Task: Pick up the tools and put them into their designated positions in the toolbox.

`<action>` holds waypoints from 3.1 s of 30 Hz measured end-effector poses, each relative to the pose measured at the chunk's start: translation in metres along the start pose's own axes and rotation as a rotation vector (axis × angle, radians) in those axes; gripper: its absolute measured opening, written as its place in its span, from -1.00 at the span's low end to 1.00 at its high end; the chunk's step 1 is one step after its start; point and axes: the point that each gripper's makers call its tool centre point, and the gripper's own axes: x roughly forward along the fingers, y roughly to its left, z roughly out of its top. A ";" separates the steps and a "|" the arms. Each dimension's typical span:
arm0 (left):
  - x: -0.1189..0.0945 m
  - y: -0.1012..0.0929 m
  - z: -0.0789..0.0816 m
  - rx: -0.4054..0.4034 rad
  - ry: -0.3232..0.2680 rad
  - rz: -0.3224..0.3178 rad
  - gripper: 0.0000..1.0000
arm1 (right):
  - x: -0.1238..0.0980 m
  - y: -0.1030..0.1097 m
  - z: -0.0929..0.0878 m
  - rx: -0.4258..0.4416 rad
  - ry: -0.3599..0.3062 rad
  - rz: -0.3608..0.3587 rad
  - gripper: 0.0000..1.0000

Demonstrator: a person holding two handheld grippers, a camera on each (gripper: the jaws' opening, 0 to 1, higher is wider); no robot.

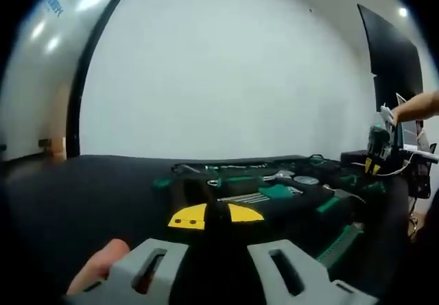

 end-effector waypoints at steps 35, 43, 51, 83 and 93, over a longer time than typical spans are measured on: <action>0.011 0.018 -0.002 0.011 0.007 0.001 -0.77 | -0.003 0.028 -0.019 -0.328 0.124 0.230 -0.86; 0.008 0.011 0.000 0.005 0.000 -0.010 -0.77 | -0.003 0.031 -0.029 -0.327 0.156 0.212 -0.92; 0.010 0.014 -0.002 0.009 0.005 -0.006 -0.77 | -0.015 0.024 -0.048 -0.300 0.280 0.180 -0.87; 0.011 0.013 -0.003 0.012 0.006 -0.009 -0.77 | -0.004 0.012 -0.020 0.144 0.232 -0.077 -0.82; 0.011 0.013 -0.004 0.016 0.009 -0.007 -0.77 | 0.003 0.010 -0.017 0.025 0.194 -0.143 -0.86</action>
